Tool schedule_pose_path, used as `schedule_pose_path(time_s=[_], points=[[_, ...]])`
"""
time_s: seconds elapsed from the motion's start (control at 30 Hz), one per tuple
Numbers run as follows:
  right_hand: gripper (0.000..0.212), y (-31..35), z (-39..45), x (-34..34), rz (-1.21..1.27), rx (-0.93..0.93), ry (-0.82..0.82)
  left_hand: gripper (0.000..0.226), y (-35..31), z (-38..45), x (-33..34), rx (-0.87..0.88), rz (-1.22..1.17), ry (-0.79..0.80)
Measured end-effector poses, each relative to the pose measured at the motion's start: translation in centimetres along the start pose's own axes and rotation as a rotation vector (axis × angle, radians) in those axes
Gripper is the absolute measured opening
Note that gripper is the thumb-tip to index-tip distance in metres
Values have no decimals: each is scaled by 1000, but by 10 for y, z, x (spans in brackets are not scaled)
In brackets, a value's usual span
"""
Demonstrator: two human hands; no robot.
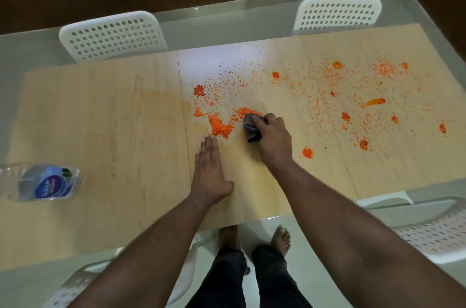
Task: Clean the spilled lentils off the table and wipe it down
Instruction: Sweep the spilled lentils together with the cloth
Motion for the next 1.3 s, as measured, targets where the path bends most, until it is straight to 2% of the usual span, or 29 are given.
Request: schedule_pose_path(time_s=[0.2,0.4,0.5,0.67,0.8,0.97,1.13,1.3], points=[[59,-4,-61,-18,27,-111,-67,130,-21,-12,17,-33,-3,-11],[61,-15,-144,6,-33,-212,13,127,-51,-18,31,-44,-71,-22],[59,-38,-138,12,-49,-208,8,124,-60,-17,38,-66,-48,-40],[48,-79,-65,-6,-38,-69,-1,120,-74,-15,47,-74,-11,-49],[50,-100,-31,-24,-9,-26,3,115,-91,-14,54,-52,-19,-43],[59,-101,-72,-34,10,-131,-61,114,-111,-13,63,-9,-25,-26],[60,-116,-144,-19,-56,-199,-11,117,-128,-6,71,12,-27,-7],[57,-157,-116,-22,-60,-166,-2,123,-147,4,82,-20,47,-42]])
Point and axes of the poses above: each hand's wrist, its own z-axis towards the middle knuckle, its own x-axis out of the palm, y = z × x, the point moved 1 cm from there along z, towards the middle knuckle, and after that the axes turned 8 degrees about -x, right-handed, at the moved point
